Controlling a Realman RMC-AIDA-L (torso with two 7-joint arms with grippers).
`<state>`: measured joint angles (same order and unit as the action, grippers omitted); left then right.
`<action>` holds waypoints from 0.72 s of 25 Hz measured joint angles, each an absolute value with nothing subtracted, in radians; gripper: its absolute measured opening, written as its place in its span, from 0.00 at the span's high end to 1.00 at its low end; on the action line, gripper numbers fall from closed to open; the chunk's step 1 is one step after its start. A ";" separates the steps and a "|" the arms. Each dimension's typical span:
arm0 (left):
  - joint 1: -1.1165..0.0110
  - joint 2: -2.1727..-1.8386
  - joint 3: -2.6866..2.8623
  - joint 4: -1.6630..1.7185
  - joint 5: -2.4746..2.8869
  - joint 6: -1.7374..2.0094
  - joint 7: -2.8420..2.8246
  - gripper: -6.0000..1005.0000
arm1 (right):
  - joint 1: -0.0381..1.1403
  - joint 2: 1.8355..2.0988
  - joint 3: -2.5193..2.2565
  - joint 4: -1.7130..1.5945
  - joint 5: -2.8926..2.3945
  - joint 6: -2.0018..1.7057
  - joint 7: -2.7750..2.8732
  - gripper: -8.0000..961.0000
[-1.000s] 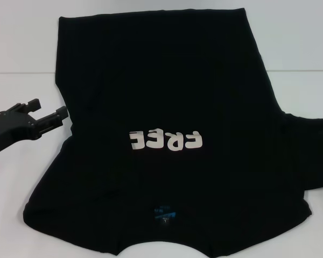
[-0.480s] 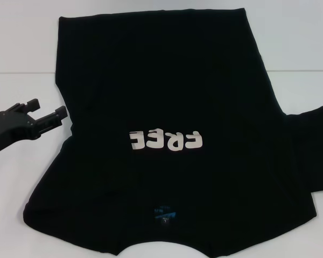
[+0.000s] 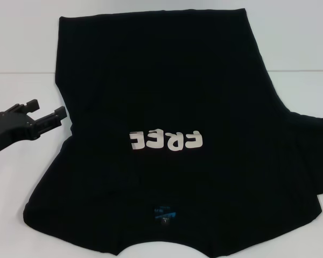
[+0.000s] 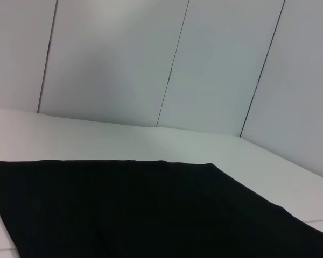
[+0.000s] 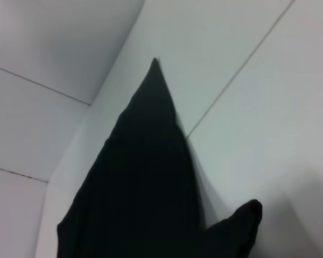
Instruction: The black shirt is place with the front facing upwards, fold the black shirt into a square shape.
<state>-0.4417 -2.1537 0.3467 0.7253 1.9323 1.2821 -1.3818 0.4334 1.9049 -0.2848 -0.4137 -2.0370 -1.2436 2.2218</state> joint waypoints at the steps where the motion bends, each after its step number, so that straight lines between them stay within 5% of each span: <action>1: -0.442 -2.154 0.347 0.725 1.933 1.282 -1.382 0.13 | 0.431 1.904 -0.280 -0.414 -2.036 -1.251 2.221 0.97; 18: -0.437 -2.154 0.347 0.722 1.936 1.283 -1.383 0.13 | 0.411 1.904 -0.193 -0.450 -2.008 -1.370 2.219 0.97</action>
<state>-0.4370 -2.1537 0.3468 0.7224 1.9364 1.2825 -1.3827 0.4109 1.9038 -0.1935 -0.4497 -2.0076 -1.3704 2.2189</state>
